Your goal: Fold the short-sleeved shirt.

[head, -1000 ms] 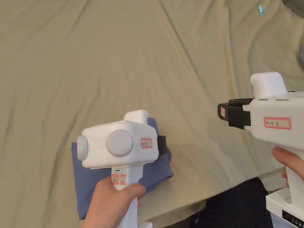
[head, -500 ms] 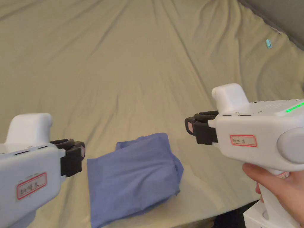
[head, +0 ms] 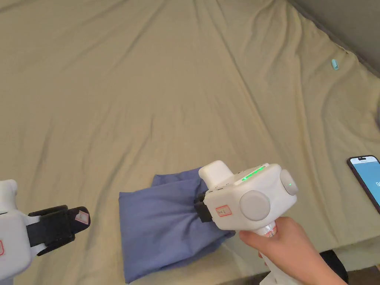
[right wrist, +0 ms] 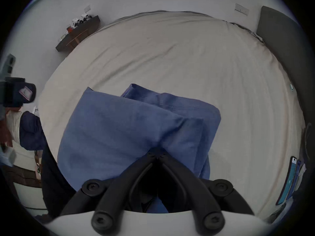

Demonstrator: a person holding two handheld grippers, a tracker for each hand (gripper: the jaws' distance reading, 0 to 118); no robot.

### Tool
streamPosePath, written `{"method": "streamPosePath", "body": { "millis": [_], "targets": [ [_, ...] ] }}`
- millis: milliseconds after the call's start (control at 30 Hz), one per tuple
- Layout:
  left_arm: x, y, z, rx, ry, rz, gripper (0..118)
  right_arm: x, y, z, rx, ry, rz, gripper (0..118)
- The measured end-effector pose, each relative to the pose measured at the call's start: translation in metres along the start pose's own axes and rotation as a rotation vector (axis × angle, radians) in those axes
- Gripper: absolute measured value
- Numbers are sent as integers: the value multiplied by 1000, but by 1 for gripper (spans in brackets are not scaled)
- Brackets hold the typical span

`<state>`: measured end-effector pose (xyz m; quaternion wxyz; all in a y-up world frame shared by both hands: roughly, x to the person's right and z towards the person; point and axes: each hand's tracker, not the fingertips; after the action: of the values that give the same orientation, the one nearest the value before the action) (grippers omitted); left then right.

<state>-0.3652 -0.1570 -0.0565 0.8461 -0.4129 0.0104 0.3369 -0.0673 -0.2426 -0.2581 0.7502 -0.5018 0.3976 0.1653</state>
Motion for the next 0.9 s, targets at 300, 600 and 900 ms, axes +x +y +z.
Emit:
{"method": "streamPosePath", "body": {
  "millis": [300, 600, 900],
  "targets": [
    [-88, -10, -103, -182, -326, 331, 94, 37, -3, 3, 0, 182, -98, 2],
    [-39, -15, -168, -245, -518, 161, 47, 42, -3, 1, -4, 223, -104, 2],
    [-47, -3, -157, -290, -478, 136, 35, 32, 0, 6, 14, 218, -104, 2]
  ]
}}
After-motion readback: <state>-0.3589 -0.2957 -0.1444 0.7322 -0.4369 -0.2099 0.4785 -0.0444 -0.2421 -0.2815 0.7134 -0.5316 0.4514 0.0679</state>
